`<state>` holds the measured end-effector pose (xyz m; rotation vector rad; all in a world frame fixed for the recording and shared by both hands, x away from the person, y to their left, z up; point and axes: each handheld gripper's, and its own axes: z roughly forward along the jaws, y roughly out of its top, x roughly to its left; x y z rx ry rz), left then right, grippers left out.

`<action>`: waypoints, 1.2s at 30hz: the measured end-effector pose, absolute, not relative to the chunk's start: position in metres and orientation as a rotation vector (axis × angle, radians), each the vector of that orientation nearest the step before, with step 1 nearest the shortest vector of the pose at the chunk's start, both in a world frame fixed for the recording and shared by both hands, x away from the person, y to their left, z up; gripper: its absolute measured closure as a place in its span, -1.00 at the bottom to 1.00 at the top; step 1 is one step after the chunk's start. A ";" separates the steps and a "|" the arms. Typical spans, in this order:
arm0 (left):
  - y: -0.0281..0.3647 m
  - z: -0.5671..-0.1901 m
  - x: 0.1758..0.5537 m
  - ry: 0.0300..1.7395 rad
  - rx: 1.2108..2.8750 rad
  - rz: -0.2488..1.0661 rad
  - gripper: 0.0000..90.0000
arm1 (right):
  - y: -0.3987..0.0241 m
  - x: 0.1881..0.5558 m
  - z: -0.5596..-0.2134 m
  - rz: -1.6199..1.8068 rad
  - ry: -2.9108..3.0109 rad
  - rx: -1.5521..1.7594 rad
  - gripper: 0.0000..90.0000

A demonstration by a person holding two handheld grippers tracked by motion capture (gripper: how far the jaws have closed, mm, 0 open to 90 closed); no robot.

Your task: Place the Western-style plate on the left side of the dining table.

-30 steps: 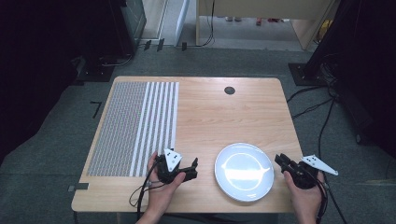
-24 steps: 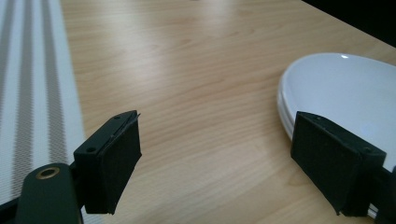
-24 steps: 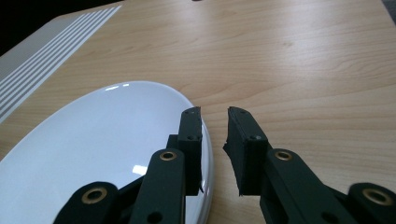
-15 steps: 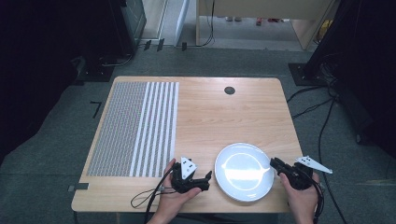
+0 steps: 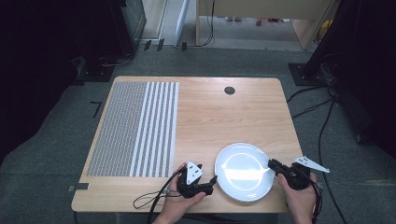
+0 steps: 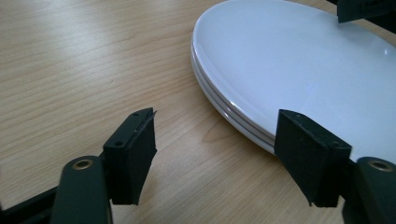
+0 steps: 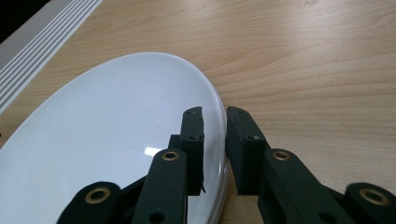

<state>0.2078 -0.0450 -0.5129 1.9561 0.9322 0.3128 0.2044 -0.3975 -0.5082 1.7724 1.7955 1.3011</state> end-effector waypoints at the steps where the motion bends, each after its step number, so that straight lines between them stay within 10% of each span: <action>1: -0.046 -0.514 0.207 0.926 1.962 0.296 -0.26 | -0.397 0.204 -0.508 1.302 1.795 1.773 0.74; 36: -0.054 -0.516 0.211 0.912 1.925 -0.033 -0.15 | -0.395 0.203 -0.509 1.320 1.782 1.776 0.71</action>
